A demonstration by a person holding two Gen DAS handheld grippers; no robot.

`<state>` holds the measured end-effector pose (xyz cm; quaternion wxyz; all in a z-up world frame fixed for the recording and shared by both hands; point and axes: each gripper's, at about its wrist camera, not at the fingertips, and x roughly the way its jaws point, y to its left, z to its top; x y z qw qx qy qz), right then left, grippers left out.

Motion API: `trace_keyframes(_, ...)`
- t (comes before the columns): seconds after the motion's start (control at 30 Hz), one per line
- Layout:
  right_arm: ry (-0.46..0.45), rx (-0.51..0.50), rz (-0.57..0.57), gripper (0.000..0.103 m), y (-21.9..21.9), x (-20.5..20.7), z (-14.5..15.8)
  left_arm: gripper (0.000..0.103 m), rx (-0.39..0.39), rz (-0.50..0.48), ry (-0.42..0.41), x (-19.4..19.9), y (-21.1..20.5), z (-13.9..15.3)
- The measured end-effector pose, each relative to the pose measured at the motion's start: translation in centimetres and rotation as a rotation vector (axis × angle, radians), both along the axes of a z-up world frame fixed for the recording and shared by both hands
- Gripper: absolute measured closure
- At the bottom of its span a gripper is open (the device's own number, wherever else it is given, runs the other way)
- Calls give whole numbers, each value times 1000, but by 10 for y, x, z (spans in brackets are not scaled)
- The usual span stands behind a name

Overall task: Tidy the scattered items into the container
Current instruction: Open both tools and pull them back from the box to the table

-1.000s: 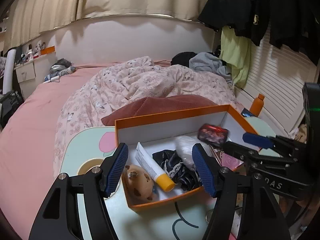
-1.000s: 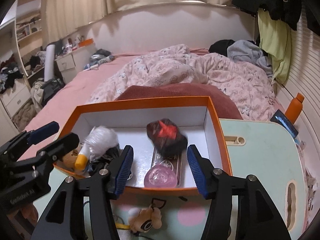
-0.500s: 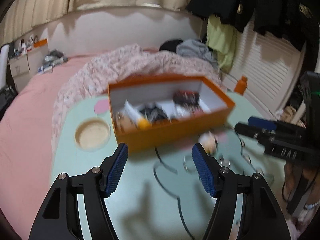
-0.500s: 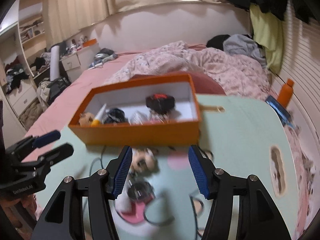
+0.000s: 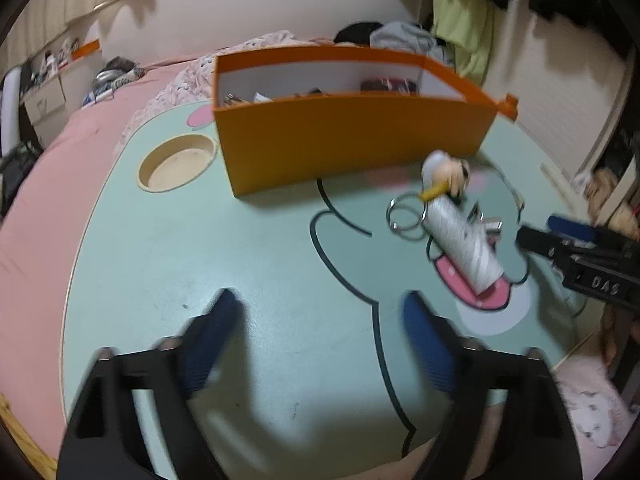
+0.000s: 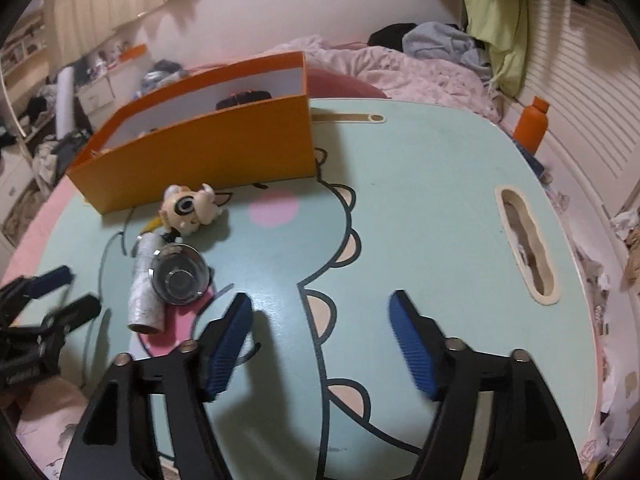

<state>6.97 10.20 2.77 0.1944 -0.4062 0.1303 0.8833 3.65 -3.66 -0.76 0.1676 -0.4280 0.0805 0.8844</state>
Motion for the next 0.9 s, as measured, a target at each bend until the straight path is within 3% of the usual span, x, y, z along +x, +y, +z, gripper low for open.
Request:
trace_keyframes(0.1,-20,28,16,16,-7,-2,-2,3,-24,-30,-7,0,8,-1)
trace_keyframes(0.2,-34,23,19,5,-6,-4,-6,2,-20,-29,-11,-1,7,0)
trace_keyframes(0.3,-42,21,23,1,-6,-6,-8,2,-19,-28,-10,-1,7,0)
trace_keyframes(0.9,-52,21,27,0,-5,-9,-10,1,-32,-27,-6,2,8,-2)
